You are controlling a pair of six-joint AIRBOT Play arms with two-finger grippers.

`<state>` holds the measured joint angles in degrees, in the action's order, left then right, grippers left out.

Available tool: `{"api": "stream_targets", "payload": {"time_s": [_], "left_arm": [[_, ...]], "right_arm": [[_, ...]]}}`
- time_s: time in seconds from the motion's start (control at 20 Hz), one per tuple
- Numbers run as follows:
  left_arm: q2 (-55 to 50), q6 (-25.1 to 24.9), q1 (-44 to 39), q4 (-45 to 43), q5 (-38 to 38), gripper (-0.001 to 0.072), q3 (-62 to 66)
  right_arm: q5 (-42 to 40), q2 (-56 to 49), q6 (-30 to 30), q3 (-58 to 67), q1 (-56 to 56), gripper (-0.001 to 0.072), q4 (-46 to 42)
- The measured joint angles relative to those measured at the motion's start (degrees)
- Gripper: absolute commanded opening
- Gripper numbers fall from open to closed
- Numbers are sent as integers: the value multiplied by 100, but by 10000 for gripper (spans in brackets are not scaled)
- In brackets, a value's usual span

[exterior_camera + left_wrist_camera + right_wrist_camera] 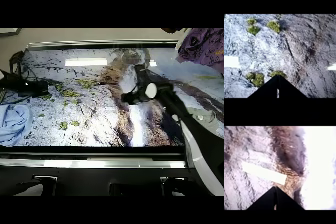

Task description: Fold the clothes and pants, and hang the long-sleeved shirts on hangers.

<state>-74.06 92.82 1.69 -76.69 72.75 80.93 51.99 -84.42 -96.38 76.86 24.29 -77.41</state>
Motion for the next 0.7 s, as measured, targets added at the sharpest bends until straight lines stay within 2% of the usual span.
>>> {"api": "stream_targets", "payload": {"time_s": [0.25, 0.7], "left_arm": [[457, -28, -59, -109, -363, 25, -737], [566, -28, -74, -131, -444, 25, -914]], "right_arm": [[-66, -90, 83, 2, 459, 39, -149], [313, -74, 103, 2, 555, 39, -254]]}}
